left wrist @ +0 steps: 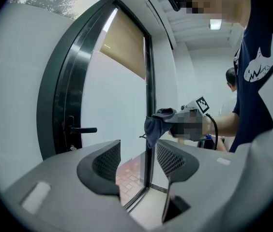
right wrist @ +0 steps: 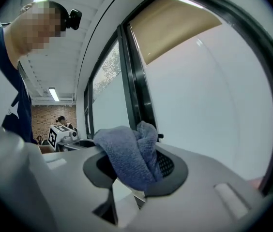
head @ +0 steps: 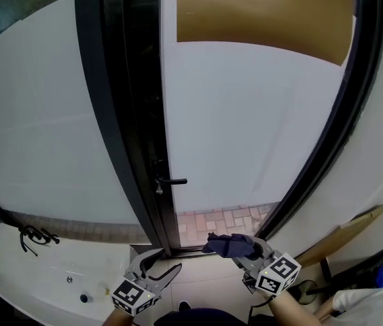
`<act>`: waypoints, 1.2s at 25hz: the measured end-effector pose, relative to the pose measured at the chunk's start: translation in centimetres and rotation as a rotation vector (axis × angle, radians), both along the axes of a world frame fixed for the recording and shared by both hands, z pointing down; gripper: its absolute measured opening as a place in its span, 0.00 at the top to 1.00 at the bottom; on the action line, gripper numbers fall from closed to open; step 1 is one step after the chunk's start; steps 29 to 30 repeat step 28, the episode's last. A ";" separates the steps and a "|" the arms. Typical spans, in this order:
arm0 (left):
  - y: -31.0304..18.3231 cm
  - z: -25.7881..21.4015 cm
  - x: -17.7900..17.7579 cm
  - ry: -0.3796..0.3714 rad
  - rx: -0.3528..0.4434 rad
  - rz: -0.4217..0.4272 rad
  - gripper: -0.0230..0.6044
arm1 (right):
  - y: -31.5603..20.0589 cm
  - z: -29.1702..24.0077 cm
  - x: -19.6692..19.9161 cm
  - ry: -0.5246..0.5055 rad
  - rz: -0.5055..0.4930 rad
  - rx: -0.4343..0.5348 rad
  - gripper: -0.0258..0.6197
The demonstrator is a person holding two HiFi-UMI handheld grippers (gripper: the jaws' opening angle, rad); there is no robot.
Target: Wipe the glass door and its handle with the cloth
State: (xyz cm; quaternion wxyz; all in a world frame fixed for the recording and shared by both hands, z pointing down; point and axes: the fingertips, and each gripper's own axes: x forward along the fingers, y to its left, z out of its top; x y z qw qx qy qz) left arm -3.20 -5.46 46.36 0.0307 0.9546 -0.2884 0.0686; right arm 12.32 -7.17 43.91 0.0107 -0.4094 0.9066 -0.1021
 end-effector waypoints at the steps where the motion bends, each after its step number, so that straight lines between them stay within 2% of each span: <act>1: 0.5 -0.1 0.3 -0.003 -0.001 -0.004 0.60 | 0.6 0.1 0.3 -0.009 0.002 -0.002 0.77; 12: 7.9 0.2 2.7 -0.016 -0.023 -0.050 0.60 | 8.6 2.5 3.2 -0.057 -0.017 -0.064 0.77; 16: 10.8 0.3 3.4 -0.043 -0.002 -0.049 0.60 | 10.1 2.4 4.5 -0.103 0.005 -0.077 0.77; 19: 12.5 0.1 3.5 -0.049 0.019 -0.059 0.59 | 10.8 1.5 3.9 -0.135 -0.011 -0.071 0.77; 23: 13.7 -0.5 3.4 -0.047 0.025 -0.069 0.58 | 12.0 0.4 2.7 -0.111 -0.038 -0.029 0.77; 30: 14.7 0.2 3.3 -0.055 0.039 -0.075 0.58 | 13.3 0.2 2.7 -0.117 -0.047 -0.018 0.77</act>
